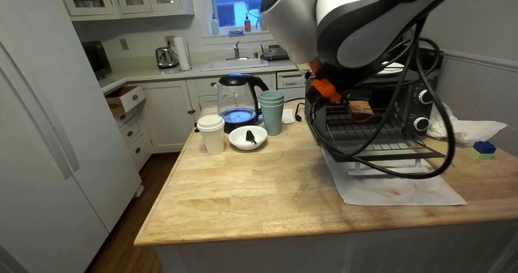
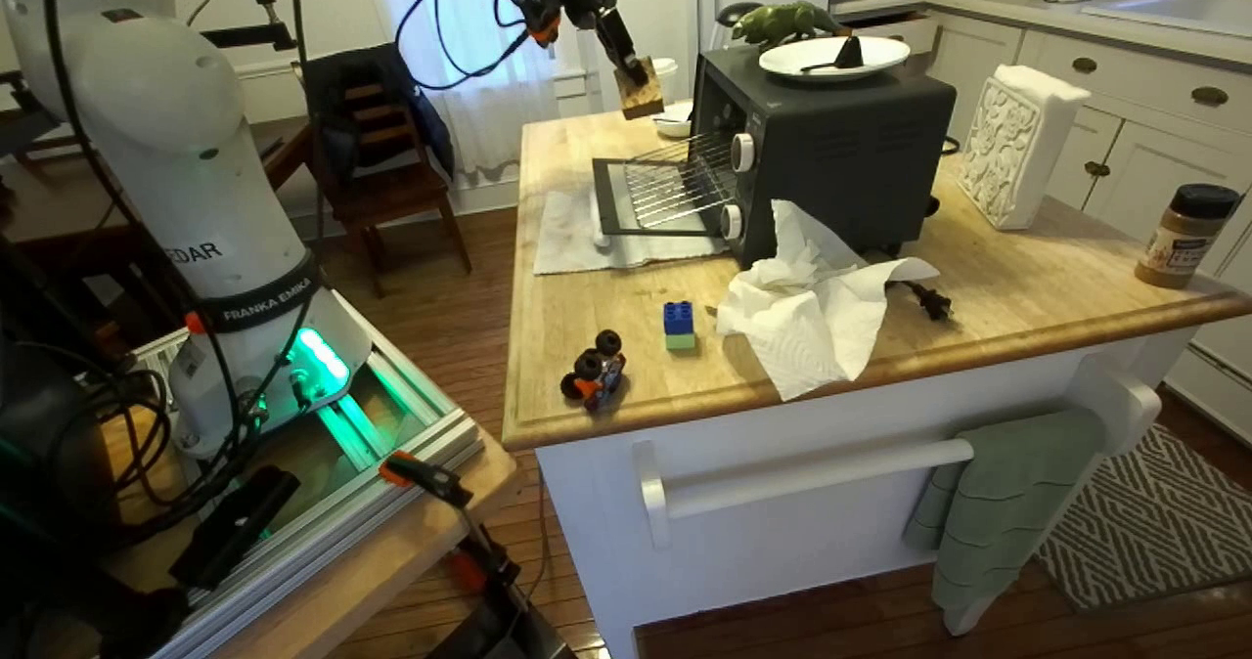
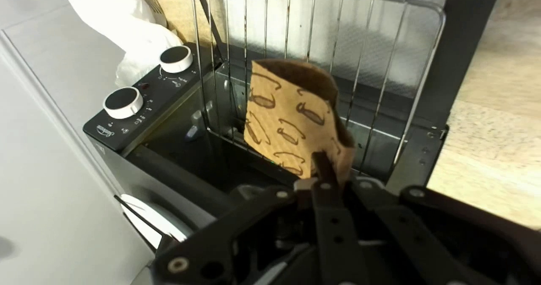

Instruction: Remove the brown pack from the oven rack

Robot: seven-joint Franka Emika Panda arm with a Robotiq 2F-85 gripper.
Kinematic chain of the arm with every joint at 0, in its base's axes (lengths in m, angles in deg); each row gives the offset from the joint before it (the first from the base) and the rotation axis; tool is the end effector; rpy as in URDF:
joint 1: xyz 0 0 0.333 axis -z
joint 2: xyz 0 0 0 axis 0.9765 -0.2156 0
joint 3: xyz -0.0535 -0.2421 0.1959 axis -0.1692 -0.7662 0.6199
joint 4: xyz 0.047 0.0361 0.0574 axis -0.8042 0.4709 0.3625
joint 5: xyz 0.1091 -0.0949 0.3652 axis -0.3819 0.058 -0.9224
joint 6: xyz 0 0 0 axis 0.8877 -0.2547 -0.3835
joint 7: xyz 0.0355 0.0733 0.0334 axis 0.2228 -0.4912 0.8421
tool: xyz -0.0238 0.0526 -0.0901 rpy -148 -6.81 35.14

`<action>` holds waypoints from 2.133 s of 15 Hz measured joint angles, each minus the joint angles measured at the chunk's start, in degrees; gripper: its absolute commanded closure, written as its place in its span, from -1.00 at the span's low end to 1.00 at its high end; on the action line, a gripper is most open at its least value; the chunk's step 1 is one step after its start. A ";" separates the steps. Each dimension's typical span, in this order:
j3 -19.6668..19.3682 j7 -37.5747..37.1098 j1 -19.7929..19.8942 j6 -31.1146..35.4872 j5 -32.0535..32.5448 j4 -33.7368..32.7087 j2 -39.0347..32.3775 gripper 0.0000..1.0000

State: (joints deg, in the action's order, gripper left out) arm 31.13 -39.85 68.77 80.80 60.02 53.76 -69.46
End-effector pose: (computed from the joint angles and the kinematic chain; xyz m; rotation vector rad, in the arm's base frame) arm 0.5867 0.0715 0.3240 2.2700 -0.7444 0.2850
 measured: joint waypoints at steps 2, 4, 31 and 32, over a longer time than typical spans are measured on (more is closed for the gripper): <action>1.84 4.83 -0.06 1.09 -3.56 2.73 3.84 0.98; 3.69 8.72 -0.60 3.25 -5.60 5.25 6.60 0.98; 5.03 9.58 -6.52 26.09 32.66 -0.33 -12.92 0.13; 5.09 10.09 -6.48 26.09 32.56 -0.33 -13.11 0.01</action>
State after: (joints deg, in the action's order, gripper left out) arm 36.22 -29.75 62.29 106.89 92.58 53.43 -82.57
